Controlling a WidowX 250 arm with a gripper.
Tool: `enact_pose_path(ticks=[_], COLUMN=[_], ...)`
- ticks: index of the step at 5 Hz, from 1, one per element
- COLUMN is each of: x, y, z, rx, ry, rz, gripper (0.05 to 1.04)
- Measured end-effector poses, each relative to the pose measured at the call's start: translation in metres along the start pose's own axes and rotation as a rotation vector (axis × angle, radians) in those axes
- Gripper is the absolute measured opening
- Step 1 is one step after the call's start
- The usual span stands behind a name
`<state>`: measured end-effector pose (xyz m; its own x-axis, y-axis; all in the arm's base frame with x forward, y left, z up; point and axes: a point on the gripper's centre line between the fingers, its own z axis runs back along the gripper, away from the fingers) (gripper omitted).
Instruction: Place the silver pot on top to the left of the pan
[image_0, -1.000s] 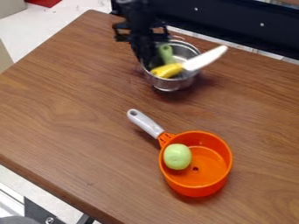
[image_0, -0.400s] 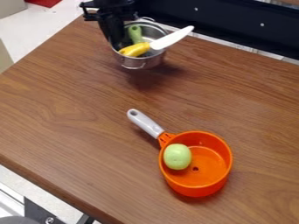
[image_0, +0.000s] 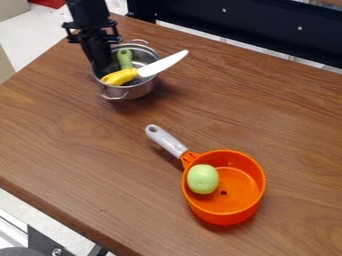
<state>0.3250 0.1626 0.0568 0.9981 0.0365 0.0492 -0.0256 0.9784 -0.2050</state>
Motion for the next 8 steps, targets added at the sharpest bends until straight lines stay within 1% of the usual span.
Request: enact_pose_path(ticks=[1,2,3,4,5,6,7,8], x=[-0.010,-0.019,-0.028,-0.028,-0.029,-0.025,-0.019,-0.015], y=[0.004,0.003,0.001,0.000,-0.003,-0.003,-0.007,-0.017], z=[-0.004,-0.015,-0.020,-0.020,-0.018,-0.014,-0.003,0.003], rx=[0.022,0.020,0.042,0.045,0.033,0.047,0.121,0.156], ry=[-0.003,0.019,0.005,0.002,0.021,-0.007,-0.073,-0.087], rz=[-0.024,-0.049,-0.071,-0.088,-0.062,-0.021,-0.004,0.029], gripper=[0.054,0.054,0.054,0.066,0.199,0.451,0.723,0.981])
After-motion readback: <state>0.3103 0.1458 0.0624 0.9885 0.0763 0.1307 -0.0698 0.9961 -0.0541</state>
